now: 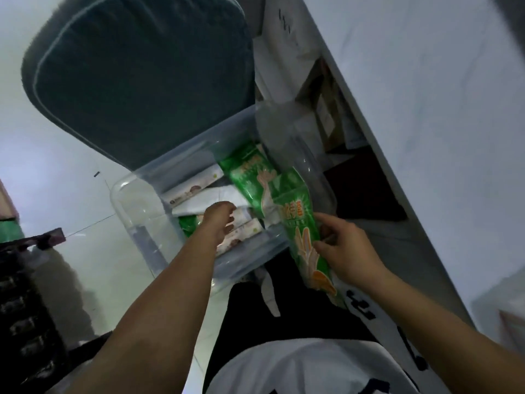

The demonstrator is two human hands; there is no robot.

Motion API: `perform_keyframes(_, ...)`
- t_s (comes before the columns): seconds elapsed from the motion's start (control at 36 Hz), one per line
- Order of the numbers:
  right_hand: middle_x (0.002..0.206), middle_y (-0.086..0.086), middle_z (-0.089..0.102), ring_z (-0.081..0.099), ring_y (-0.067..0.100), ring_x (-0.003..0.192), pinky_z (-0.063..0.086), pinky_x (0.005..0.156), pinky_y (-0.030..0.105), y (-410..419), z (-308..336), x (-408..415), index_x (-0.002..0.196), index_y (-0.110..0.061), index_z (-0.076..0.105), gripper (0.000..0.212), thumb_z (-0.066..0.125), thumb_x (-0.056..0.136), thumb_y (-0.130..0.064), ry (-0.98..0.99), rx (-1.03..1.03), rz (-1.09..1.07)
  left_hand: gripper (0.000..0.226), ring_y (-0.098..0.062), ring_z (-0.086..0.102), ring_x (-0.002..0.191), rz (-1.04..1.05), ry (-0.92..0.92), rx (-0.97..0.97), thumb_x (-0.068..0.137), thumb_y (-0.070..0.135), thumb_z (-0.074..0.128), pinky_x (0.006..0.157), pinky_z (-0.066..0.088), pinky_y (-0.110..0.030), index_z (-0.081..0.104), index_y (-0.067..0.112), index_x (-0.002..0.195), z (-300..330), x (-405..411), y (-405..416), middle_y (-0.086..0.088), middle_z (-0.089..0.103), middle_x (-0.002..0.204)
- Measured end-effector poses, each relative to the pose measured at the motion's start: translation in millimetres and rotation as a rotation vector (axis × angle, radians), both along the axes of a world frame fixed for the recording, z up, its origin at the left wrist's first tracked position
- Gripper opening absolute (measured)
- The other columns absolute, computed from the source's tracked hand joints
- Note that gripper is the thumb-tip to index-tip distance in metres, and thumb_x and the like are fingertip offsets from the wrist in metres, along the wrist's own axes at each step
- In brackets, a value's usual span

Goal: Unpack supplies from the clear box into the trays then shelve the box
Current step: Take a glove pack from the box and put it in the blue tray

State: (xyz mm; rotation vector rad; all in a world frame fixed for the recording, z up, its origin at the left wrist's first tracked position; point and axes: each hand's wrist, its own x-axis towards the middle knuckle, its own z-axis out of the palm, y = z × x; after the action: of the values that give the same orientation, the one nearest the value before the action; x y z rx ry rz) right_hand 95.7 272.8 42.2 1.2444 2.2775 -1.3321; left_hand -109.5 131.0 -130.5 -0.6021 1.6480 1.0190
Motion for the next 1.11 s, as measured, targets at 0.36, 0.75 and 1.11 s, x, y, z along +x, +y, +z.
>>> perform_keyframes(0.36, 0.077, -0.04, 0.063, 0.061, -0.012, 0.07, 0.042, 0.062, 0.01, 13, -27, 24, 0.109, -0.046, 0.063, 0.056, 0.07, 0.082, 0.003, 0.01, 0.013, -0.182, 0.056, -0.027, 0.052, 0.125, 0.003, -0.053, -0.001, 0.091, 0.021, 0.062, 0.1, 0.045, -0.038, 0.044, 0.011, 0.143, -86, -19, 79, -0.01, 0.052, 0.141)
perform_keyframes(0.75, 0.083, -0.036, 0.066, 0.064, -0.006, 0.069, 0.046, 0.055, 0.009, 6, -29, 33, 0.112, -0.05, 0.061, 0.059, 0.07, 0.084, 0.001, 0.029, 0.012, -0.265, 0.012, -0.015, 0.059, 0.055, 0.13, -0.115, 0.114, 0.1, 0.004, 0.048, 0.044, 0.055, -0.028, 0.057, 0.007, 0.095, -86, -24, 98, -0.009, 0.058, 0.08)
perform_keyframes(1.11, 0.073, -0.026, 0.068, 0.062, -0.003, 0.062, 0.044, 0.055, 0.008, -19, -12, 24, 0.112, -0.038, 0.069, 0.056, 0.07, 0.078, 0.005, 0.007, 0.07, -0.284, 0.014, -0.022, 0.064, 0.09, 0.037, 0.067, 0.122, 0.093, 0.009, 0.055, 0.073, 0.048, -0.032, 0.065, 0.013, 0.102, -60, -22, 90, -0.012, 0.069, 0.112)
